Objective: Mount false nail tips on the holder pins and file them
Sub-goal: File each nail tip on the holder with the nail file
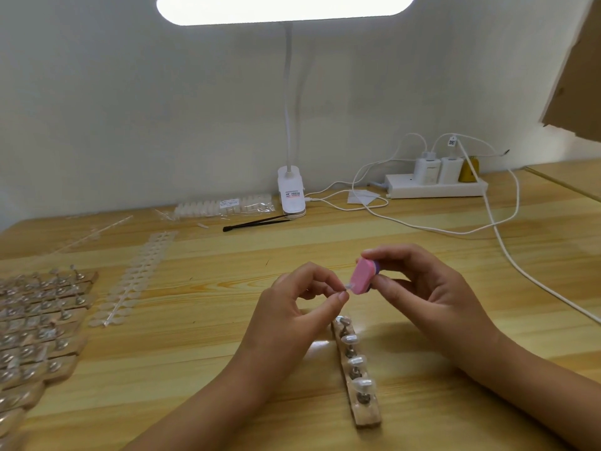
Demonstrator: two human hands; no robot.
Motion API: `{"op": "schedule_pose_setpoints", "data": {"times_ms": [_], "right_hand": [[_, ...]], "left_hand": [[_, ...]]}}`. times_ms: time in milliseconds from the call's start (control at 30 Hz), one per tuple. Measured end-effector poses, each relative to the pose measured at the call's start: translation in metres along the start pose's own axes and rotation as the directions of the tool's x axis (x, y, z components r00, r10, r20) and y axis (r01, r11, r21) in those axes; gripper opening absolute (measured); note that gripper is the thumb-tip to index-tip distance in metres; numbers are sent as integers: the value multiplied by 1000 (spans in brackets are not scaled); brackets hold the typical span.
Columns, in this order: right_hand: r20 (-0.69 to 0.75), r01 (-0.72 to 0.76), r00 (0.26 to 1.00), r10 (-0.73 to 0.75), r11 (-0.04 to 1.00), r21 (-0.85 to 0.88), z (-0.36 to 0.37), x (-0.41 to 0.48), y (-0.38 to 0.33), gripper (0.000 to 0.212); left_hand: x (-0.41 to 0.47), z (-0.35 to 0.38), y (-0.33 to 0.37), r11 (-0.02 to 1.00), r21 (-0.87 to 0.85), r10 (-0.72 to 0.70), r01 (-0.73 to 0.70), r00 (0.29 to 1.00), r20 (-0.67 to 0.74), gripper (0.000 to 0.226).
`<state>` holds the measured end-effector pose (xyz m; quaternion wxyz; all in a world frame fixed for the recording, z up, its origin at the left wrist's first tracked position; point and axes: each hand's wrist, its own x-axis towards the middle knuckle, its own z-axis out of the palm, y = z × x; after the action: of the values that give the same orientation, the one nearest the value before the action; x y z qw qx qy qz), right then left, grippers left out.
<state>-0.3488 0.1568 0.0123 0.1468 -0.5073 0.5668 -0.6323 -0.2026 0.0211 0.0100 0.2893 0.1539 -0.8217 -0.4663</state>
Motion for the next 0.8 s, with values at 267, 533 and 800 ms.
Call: {"op": "schedule_pose_setpoints", "data": {"times_ms": [267, 533, 800], "right_hand": [[37, -36, 999, 35, 999, 20, 2, -1, -1, 28], [31, -60, 998, 59, 998, 24, 2, -2, -3, 28], [-36, -82, 996, 85, 995, 59, 1, -2, -4, 28]], "left_hand": [[1, 0, -1, 1000, -18, 1, -1, 1000, 12, 10], [1, 1, -2, 997, 31, 72, -72, 997, 4, 6], [1, 0, -4, 997, 35, 70, -69, 998, -9, 6]]}}
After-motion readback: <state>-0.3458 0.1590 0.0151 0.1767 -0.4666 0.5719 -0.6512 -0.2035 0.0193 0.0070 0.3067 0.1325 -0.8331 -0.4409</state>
